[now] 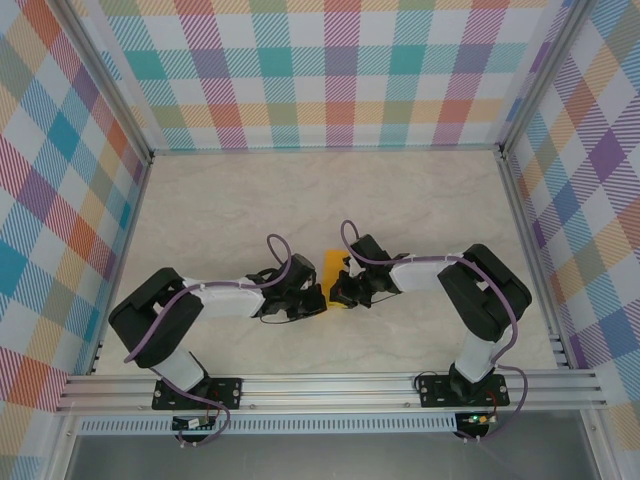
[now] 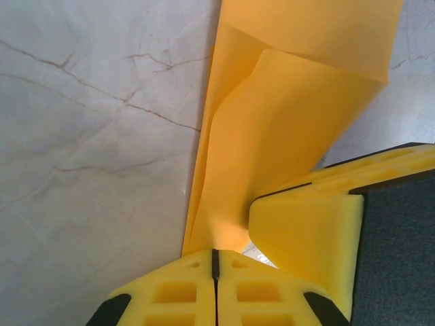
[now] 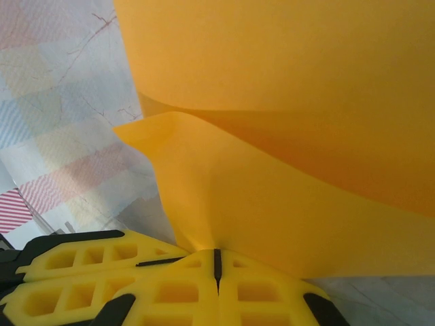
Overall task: Fold a paper plane with a square sheet of paper (pick it up from the middle)
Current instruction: Third fold the triangle at the center of the table.
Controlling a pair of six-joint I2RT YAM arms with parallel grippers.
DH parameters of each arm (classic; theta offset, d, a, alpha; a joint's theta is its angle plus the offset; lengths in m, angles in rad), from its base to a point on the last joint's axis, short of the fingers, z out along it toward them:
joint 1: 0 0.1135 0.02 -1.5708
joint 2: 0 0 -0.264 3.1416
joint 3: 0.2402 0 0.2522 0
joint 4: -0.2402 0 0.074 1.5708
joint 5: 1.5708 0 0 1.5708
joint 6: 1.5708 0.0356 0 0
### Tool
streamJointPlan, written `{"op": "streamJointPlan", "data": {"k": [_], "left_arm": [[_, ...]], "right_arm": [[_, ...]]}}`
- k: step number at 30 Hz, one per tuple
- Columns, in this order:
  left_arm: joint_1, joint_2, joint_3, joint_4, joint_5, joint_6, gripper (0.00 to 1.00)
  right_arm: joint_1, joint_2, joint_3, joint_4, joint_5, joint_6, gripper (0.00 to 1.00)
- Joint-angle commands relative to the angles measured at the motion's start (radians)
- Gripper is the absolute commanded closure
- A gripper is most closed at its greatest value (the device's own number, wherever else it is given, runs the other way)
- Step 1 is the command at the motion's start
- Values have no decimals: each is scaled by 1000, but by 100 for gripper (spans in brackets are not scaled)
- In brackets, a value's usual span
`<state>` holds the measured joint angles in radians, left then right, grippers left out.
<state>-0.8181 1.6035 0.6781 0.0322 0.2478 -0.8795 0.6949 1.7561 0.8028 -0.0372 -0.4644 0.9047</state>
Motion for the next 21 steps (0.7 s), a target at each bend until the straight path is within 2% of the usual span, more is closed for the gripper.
{"op": "streamJointPlan", "data": {"k": [1, 13, 21], "left_arm": [[-12, 27, -45, -20, -21, -19, 94], [-12, 20, -55, -171, -64, -22, 95], [-13, 37, -48, -187, -58, -19, 95]], "right_arm": [[-3, 23, -7, -19, 35, 4, 97], [-89, -7, -37, 3, 117, -161, 94], [-200, -47, -76, 3, 199, -247, 94]]}}
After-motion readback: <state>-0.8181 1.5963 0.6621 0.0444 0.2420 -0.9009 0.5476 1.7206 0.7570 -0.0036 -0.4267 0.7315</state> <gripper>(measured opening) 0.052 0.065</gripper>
